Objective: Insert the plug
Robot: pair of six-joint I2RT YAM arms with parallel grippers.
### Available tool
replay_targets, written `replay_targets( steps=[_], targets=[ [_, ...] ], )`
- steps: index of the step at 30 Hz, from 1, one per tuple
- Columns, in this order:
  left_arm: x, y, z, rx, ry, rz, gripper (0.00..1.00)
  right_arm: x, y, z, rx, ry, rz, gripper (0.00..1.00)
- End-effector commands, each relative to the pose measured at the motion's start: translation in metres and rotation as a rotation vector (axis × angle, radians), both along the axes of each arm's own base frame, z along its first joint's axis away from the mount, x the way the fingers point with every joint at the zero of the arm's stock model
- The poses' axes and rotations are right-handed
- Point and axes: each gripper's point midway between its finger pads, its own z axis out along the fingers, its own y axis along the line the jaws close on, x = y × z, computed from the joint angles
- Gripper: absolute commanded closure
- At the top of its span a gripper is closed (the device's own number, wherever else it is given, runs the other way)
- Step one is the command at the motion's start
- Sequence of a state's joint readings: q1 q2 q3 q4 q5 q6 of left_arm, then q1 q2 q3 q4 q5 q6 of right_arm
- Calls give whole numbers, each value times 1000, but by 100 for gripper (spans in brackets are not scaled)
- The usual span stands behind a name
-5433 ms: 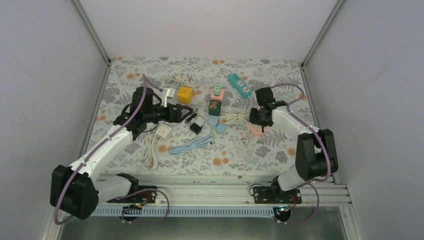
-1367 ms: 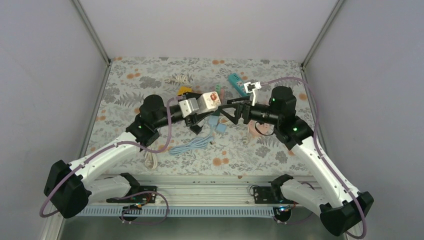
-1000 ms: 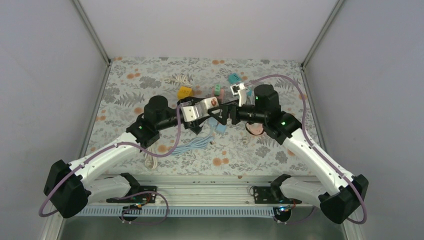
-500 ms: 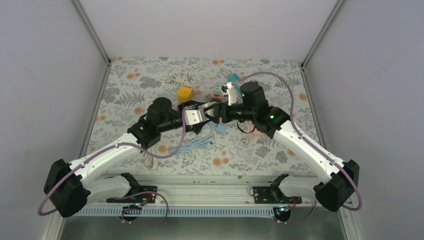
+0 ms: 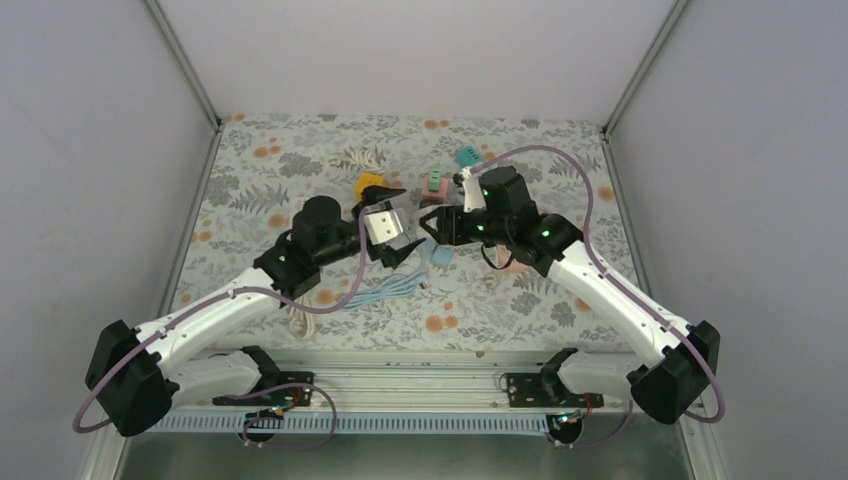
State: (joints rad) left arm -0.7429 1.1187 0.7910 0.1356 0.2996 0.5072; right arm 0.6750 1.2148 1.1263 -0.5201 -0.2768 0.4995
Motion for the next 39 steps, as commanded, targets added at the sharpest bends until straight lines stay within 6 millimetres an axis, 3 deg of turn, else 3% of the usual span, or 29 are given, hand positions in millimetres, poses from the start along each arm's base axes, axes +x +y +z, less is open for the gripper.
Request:
replay_targets(
  steps=[1, 5, 10, 14, 18, 23, 29, 35, 39],
  targets=[
    [10, 22, 36, -190, 43, 158, 0, 27, -57, -17, -205, -69, -186, 70],
    [11, 55, 54, -346, 124, 311, 0, 41, -124, -43, -356, -44, -359, 70],
    [18, 120, 57, -566, 230, 600, 0, 48, -193, -58, -432, 23, -537, 70],
    [11, 151, 51, -671, 282, 677, 0, 49, -234, -77, -450, 119, -663, 72],
    [0, 165, 48, -732, 312, 675, 0, 50, -265, -91, -465, 202, -754, 77],
    [-2, 165, 39, -696, 338, 677, 0, 52, -277, -109, -448, 267, -799, 78],
    [8, 172, 36, -639, 337, 755, 0, 59, -269, -131, -436, 338, -762, 79],
    [5, 172, 34, -633, 321, 739, 0, 58, -264, -169, -480, 422, -687, 82],
    [5, 170, 33, -625, 322, 724, 0, 63, -262, -173, -495, 435, -670, 83]
  ],
)
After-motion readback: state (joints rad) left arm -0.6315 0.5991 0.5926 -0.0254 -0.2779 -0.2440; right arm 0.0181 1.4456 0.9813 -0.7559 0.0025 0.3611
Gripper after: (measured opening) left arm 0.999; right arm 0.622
